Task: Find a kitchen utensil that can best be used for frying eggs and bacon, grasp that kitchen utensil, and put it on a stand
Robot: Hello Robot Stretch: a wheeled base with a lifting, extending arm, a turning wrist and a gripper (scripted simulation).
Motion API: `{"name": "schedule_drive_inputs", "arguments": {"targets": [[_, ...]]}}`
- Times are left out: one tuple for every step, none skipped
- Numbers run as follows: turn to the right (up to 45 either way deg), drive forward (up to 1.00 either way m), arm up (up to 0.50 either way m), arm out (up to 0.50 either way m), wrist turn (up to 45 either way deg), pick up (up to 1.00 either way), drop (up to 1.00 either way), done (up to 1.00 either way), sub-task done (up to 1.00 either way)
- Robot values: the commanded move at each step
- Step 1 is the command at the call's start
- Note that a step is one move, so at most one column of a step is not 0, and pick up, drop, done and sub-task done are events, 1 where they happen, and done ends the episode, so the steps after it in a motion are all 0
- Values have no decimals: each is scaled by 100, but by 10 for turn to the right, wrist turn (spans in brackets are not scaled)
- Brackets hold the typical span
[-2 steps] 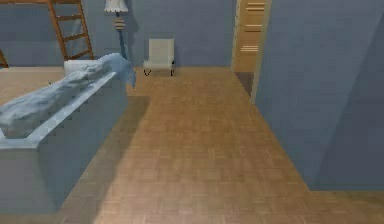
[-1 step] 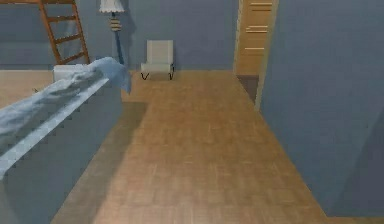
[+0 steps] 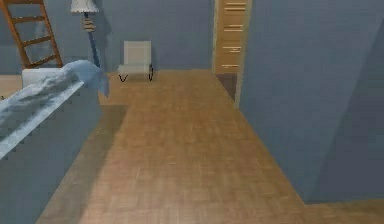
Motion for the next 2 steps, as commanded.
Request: {"name": "schedule_drive_inputs", "arguments": {"targets": [[0, 100, 0, 0, 0, 0, 0, 0, 0], [30, 0, 0, 0, 0, 0, 0, 0, 0]]}}
